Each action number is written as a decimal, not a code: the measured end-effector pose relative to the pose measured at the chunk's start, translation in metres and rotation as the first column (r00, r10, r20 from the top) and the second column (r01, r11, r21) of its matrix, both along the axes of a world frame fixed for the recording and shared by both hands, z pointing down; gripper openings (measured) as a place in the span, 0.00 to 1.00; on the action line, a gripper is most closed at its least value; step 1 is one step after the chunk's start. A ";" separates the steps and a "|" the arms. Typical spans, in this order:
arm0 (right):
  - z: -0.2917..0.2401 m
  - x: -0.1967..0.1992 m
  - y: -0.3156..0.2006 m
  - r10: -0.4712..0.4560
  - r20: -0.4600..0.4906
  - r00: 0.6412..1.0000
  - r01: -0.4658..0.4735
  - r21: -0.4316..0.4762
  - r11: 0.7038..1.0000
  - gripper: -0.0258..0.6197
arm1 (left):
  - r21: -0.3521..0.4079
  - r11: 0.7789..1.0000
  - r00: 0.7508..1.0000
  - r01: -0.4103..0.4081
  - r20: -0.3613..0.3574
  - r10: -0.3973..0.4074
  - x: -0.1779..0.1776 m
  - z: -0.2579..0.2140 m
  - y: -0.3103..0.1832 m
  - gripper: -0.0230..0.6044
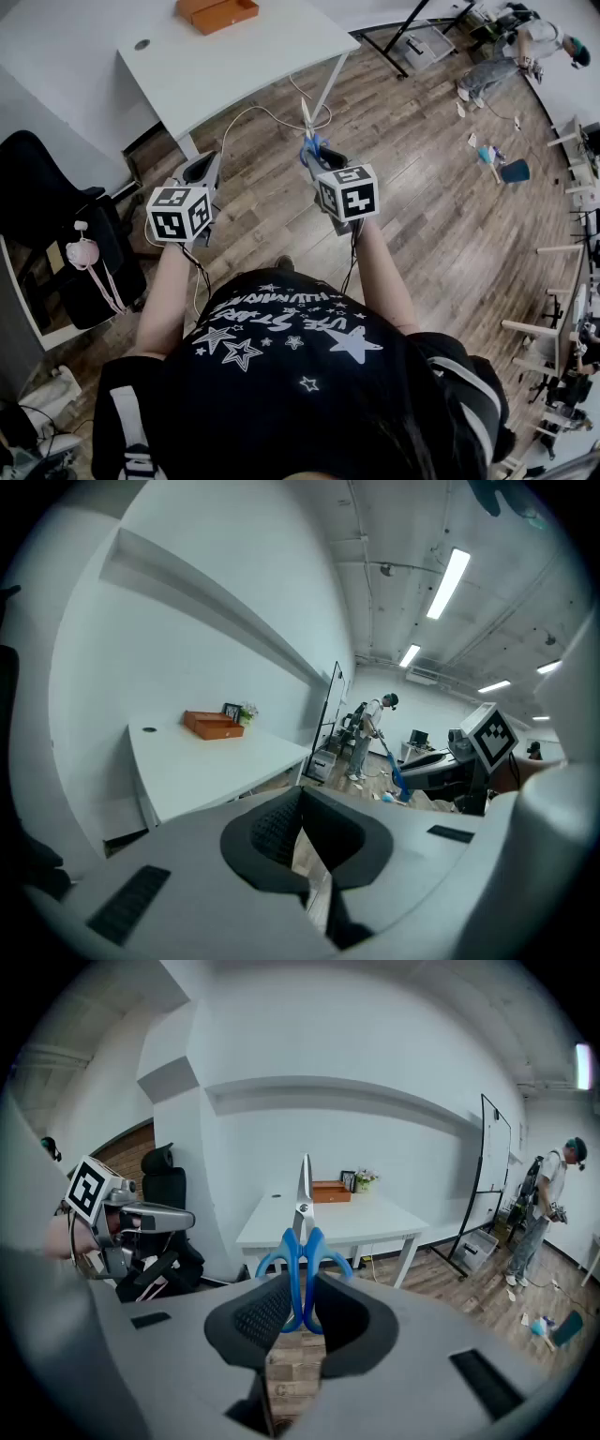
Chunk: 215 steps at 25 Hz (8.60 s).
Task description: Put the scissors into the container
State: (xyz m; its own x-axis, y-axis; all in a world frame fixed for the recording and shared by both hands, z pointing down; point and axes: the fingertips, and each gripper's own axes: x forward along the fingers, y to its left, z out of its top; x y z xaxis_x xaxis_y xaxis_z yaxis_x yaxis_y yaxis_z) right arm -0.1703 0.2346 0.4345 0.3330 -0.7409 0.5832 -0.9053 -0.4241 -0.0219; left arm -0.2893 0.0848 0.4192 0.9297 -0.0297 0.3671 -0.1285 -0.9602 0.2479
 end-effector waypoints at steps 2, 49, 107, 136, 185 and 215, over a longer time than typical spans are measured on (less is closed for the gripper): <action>0.000 0.004 0.002 -0.002 -0.001 1.000 0.002 0.001 1.000 0.19 | -0.001 1.000 1.000 0.004 0.002 -0.004 0.004 0.001 0.002 0.07; 0.052 0.148 0.021 -0.081 0.077 0.994 0.081 0.008 0.997 0.19 | -0.031 0.985 0.985 0.171 0.041 -0.170 0.133 0.039 -0.001 0.07; 0.035 0.514 -0.476 -0.575 -0.135 0.807 0.556 -0.155 0.816 0.19 | -0.075 0.830 0.833 0.553 0.072 -0.548 0.406 0.050 -0.387 0.07; 0.112 0.506 -0.637 -0.951 -0.190 0.243 0.797 -0.520 0.307 0.19 | -0.062 0.680 0.682 0.730 0.106 -0.723 0.417 0.063 -0.482 0.07; 0.157 0.498 -0.657 -0.987 -0.008 0.162 0.762 -0.634 0.130 0.19 | -0.117 0.672 0.682 0.731 0.148 -0.716 0.415 0.087 -0.497 0.07; -0.003 0.506 -0.541 -0.650 -0.304 0.697 0.603 -0.242 0.760 0.12 | -0.089 0.824 0.826 0.559 -0.020 -0.563 0.394 0.017 -0.421 0.07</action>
State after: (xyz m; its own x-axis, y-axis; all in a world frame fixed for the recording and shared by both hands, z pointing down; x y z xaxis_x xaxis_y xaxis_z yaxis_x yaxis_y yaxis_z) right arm 0.3358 -0.3063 0.4315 0.0119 -0.7882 0.6153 -0.8951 0.2659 0.3579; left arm 0.1051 -0.3359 0.4363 0.7761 -0.5249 0.3495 -0.6267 -0.7034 0.3352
